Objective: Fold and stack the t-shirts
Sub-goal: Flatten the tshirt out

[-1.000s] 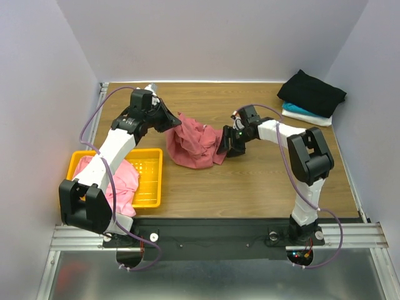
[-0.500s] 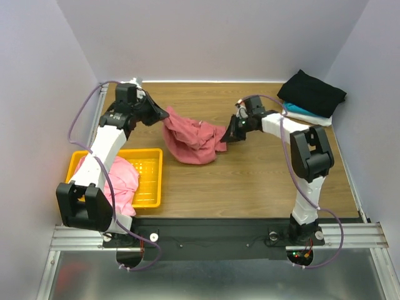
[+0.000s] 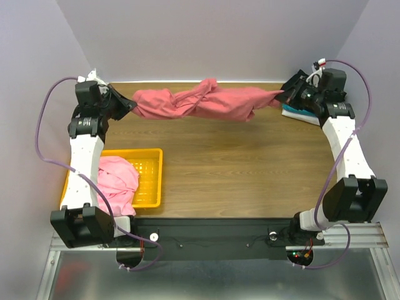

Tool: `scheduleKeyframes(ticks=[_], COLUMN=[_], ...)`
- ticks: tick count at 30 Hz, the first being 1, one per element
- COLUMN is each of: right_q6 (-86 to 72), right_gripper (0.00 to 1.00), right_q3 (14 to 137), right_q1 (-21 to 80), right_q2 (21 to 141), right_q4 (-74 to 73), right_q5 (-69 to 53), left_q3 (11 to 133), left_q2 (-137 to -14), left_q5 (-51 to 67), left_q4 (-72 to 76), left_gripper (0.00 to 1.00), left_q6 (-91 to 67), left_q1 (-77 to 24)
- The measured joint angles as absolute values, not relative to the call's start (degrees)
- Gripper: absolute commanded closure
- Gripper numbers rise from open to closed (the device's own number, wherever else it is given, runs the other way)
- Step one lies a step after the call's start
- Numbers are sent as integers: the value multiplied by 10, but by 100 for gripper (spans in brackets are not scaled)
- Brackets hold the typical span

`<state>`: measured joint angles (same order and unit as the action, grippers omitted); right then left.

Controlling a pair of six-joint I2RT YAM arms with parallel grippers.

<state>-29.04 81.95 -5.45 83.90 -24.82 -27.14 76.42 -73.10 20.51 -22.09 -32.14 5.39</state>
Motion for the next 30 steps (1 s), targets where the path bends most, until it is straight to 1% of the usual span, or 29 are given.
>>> scheduleKeyframes(ticks=[5,9,13,16,17,18,19,21,26,30], right_q6=[-265,-255,-253,-252,-253,-253,-254,-254,-255,-255], right_gripper=[100,100,100,66,57,41,38,34,32,32], right_q3=[839,848,848,839,820,806,785,746,659,648], right_q1=[-37,-37,-37,-37,-37,-38,-41,-49,-57,-46], right_q2=[839,852,852,849,841,835,829,822,822,846], right_q4=[-304,-352,-374,-374,-369,-369,-370,-367,-375,-370], right_q5=[-208,-147,-118,-111,-110,-107,-104,-105,-115,-149], left_q3=[721,684,663,656,654,651,650,641,597,569], left_q2=[-709,-709,-709,-710,-710,-710,-710,-710,-703,-699], left_q5=[213,243,272,289,292,290,286,280,276,276], left_q4=[-222,-220,-203,-187,-183,-178,-175,-162,-151,-147], left_gripper=[100,100,100,100,100,100,100,100,100,100], left_q6=[-322,-324,-328,-333,-335,-335,-335,-335,-335,-335], left_q1=[72,71,71,71,71,72,72,77,74,57])
